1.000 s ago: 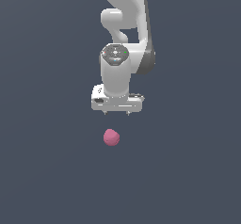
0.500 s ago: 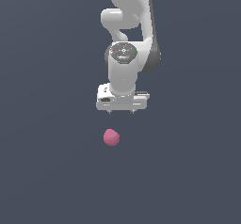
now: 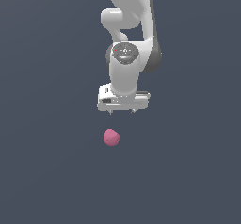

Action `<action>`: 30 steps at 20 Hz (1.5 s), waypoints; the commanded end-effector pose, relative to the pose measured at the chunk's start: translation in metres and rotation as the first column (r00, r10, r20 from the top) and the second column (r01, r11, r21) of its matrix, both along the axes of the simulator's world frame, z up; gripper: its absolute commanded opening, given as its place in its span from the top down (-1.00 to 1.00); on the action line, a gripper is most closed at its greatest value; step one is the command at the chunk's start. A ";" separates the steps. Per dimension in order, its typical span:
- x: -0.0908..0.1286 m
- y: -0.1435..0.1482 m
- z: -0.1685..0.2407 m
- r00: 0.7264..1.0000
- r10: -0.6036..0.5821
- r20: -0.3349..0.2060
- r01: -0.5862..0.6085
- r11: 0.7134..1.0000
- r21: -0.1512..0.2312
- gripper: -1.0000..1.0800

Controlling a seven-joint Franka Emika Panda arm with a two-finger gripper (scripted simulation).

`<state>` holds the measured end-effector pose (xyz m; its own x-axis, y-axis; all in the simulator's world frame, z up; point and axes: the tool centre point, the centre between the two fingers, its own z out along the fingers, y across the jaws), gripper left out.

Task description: Pick up the object and move it to a goal position.

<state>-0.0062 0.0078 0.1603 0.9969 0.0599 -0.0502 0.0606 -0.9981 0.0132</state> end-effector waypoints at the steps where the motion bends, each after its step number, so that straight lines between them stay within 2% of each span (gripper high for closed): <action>1: 0.002 -0.001 -0.001 1.000 0.019 0.000 -0.019 1.000 0.000 -0.92; 9: 0.013 -0.007 -0.009 0.991 0.137 0.004 -0.137 0.991 0.004 -0.92; 15: 0.025 -0.015 -0.018 0.962 0.273 0.010 -0.273 0.962 0.009 -0.92; 22: 0.040 -0.026 -0.031 0.900 0.436 0.018 -0.436 0.900 0.014 -0.92; 30: 0.056 -0.039 -0.045 0.797 0.603 0.031 -0.604 0.797 0.017 -0.92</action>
<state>0.0469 -0.0286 0.1178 0.7834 0.6212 -0.0209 0.6213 -0.7836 -0.0019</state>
